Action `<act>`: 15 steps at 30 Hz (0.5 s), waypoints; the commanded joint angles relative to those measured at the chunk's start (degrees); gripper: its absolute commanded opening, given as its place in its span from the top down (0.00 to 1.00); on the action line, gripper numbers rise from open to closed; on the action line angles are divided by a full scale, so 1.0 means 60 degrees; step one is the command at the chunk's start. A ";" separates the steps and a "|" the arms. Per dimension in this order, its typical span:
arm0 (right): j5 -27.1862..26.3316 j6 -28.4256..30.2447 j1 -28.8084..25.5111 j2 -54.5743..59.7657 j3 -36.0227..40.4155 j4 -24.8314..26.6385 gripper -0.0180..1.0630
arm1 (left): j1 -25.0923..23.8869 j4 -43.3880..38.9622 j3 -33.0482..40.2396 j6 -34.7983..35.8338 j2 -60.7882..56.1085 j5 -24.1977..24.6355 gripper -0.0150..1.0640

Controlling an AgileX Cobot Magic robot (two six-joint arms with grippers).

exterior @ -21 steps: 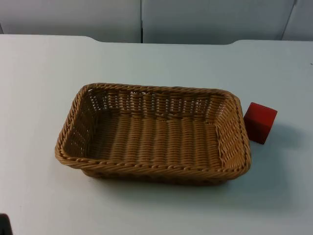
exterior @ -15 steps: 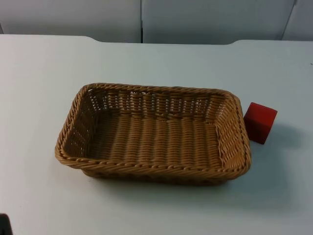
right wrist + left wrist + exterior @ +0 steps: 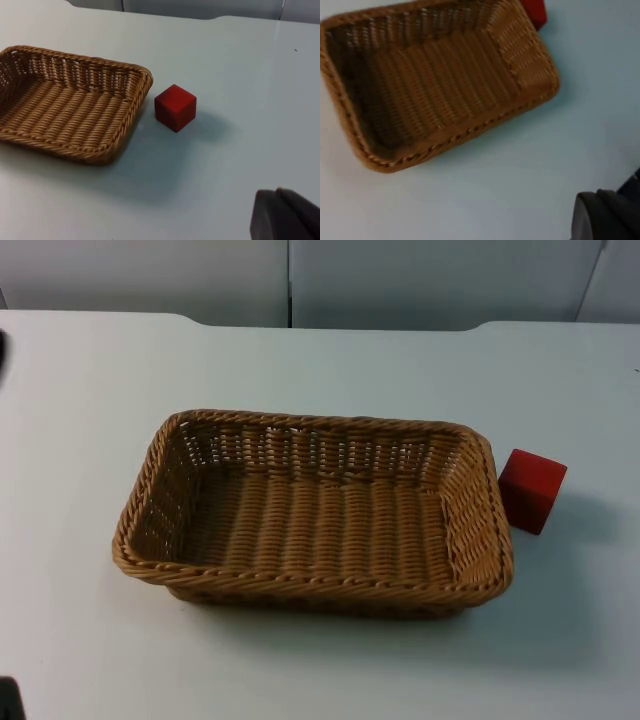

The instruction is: Pick up the basket with the left hand and place the cube into the basket with the right hand.

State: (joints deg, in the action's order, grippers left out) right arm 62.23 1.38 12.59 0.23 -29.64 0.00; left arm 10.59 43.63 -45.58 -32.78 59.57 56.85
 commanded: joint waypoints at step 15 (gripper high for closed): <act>-0.0098 0.0020 0.0001 -0.0038 0.0068 0.0050 0.99 | -0.0030 0.0881 -0.0086 -0.1547 0.5180 -0.4912 0.23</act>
State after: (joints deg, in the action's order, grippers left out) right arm 62.23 1.38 12.59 0.23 -29.64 0.00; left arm 10.59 48.66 -45.73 -43.08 90.09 30.46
